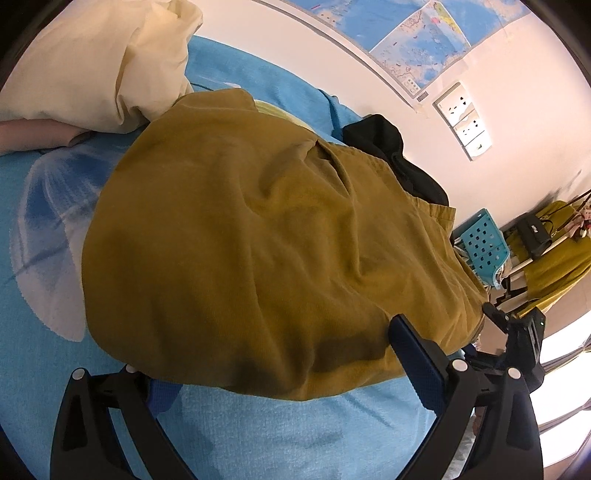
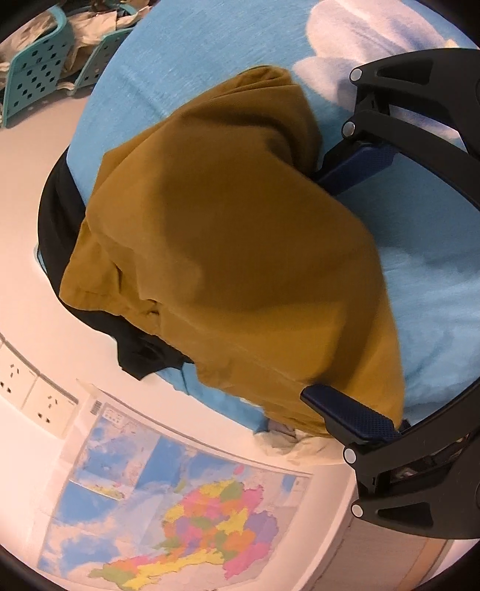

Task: Fold large clothes
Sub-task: 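Grasp the olive shirt bundle edges with both tools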

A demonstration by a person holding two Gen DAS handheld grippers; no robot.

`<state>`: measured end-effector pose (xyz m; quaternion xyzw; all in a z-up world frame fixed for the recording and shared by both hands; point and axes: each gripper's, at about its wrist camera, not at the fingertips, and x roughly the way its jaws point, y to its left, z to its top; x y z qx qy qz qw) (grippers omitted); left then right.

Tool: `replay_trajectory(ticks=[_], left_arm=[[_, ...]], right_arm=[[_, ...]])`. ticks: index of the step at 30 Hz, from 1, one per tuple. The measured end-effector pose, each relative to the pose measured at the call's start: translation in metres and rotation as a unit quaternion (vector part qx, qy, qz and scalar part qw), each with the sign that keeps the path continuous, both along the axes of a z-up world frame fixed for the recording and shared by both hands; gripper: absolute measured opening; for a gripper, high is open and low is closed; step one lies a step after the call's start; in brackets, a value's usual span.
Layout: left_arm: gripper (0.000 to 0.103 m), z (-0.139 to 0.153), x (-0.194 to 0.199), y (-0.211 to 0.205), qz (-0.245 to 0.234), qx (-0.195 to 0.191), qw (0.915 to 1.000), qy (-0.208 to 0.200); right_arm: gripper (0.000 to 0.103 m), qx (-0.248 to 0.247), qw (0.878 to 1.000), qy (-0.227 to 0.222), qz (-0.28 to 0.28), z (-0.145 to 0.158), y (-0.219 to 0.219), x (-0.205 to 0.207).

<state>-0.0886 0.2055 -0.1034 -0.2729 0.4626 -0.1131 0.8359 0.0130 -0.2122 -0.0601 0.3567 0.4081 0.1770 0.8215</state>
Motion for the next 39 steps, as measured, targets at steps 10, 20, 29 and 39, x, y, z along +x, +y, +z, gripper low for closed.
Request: replay_trajectory(ticks=[10,20,29,39], left_arm=[[0.096,-0.001,-0.001,0.005,-0.005,-0.029,0.9996,-0.002],[0.096,-0.001,0.003,0.003,0.0,-0.027,0.9996,0.007],[0.096,0.002,0.005,0.0,0.018,-0.021,0.9995,0.013],[0.095,0.001,0.013,0.004,0.033,-0.026,0.999,0.015]], right_arm=[[0.095,-0.018,0.998,-0.056,-0.003,0.018,0.015,0.013],[0.099,-0.005,1.0,-0.012,-0.017,0.006,0.022,0.031],[0.076,-0.027,0.999,-0.038,-0.001,0.002,0.021,0.028],[0.099,-0.026,0.999,-0.021,-0.003,0.004,0.037,0.044]])
